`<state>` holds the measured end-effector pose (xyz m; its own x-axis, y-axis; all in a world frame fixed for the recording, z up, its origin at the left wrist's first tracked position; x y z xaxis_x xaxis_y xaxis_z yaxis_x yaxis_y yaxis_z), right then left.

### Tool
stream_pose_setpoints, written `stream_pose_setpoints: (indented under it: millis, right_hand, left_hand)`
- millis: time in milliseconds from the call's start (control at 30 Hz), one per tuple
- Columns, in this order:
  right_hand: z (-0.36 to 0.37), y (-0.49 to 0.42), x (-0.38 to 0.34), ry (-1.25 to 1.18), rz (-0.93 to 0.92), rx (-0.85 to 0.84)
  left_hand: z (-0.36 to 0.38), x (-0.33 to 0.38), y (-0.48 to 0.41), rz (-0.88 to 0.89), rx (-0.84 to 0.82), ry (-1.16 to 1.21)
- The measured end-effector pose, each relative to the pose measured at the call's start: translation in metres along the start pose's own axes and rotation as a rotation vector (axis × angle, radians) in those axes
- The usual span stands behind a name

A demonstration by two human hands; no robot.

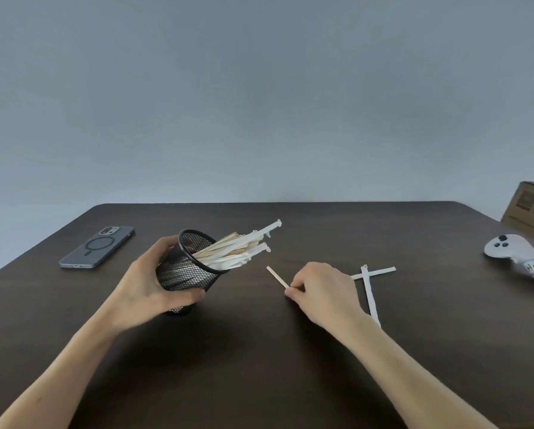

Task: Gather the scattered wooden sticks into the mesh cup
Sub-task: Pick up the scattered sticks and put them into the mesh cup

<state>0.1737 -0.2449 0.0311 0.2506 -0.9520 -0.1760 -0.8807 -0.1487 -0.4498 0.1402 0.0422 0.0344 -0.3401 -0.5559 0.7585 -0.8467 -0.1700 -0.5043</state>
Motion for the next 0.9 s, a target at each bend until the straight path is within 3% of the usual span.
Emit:
stream_pose_setpoints:
  millis: [200, 467, 600, 700, 900]
  right_hand:
    - [-0.014, 0.000, -0.007, 0.082, -0.083, 0.007]
    - [-0.034, 0.008, 0.047, -0.025, 0.076, 0.010]
    - [-0.041, 0.015, 0.077, 0.200, 0.171, -0.036]
    - [-0.035, 0.019, 0.093, 0.332, 0.207, -0.167]
    - [-0.032, 0.014, 0.091, 0.424, 0.114, -0.231]
  left_hand:
    - [0.009, 0.002, 0.002, -0.039, 0.004, 0.019]
    - [0.024, 0.017, 0.006, -0.060, 0.002, 0.094]
    - [0.038, 0.027, 0.009, -0.055, -0.017, 0.112]
    - [0.047, 0.033, 0.010, -0.048, -0.039, 0.116]
    - [0.050, 0.035, 0.012, -0.038, -0.044, 0.106]
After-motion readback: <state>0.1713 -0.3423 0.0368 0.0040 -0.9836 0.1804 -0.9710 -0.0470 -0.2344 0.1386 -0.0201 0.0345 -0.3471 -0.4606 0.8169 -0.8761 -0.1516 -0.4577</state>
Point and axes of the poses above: each hand's wrist, its own y-axis away from the middle knuckle, its own z-axis out of the palm, x = y × z, the point moved 6 cm from there along -y, towards the middle knuckle, and after that the axes turned 12 degrees about x, right-handed, at the moved point
